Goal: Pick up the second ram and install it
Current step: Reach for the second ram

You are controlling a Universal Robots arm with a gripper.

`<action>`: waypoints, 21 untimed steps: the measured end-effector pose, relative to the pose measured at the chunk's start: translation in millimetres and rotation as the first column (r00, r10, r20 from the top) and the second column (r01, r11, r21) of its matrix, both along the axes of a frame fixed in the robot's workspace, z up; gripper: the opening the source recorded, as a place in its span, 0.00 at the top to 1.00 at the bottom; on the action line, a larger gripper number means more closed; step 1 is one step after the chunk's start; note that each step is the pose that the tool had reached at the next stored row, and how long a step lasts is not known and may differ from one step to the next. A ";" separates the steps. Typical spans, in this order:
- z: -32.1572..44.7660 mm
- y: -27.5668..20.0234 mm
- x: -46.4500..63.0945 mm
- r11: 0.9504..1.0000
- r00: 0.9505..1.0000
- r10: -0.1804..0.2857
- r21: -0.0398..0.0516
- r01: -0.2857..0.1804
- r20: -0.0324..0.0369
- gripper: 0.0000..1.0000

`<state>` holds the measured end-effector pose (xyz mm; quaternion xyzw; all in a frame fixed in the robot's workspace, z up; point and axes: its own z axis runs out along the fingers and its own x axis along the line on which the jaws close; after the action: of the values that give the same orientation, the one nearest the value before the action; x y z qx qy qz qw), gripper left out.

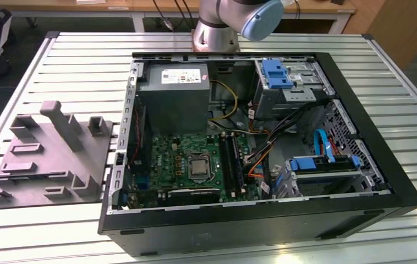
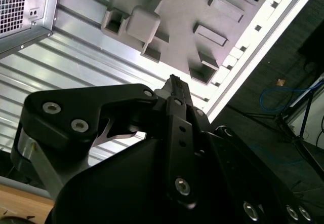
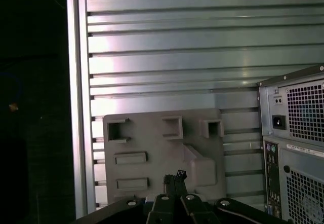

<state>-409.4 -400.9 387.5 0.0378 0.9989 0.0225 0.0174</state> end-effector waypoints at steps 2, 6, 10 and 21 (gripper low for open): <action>-0.3 -1.8 0.0 1.000 1.000 0.000 0.000 0.000 0.000 0.90; -1.3 -7.0 -0.1 1.000 1.000 0.000 0.000 0.000 0.000 0.90; -3.4 -13.3 -0.3 1.000 1.000 0.000 0.000 0.000 0.000 0.90; -12.4 -27.4 -3.4 1.000 1.000 0.000 0.000 0.000 0.000 0.90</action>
<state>-412.8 -428.3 375.1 0.0378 0.9989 0.0225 0.0174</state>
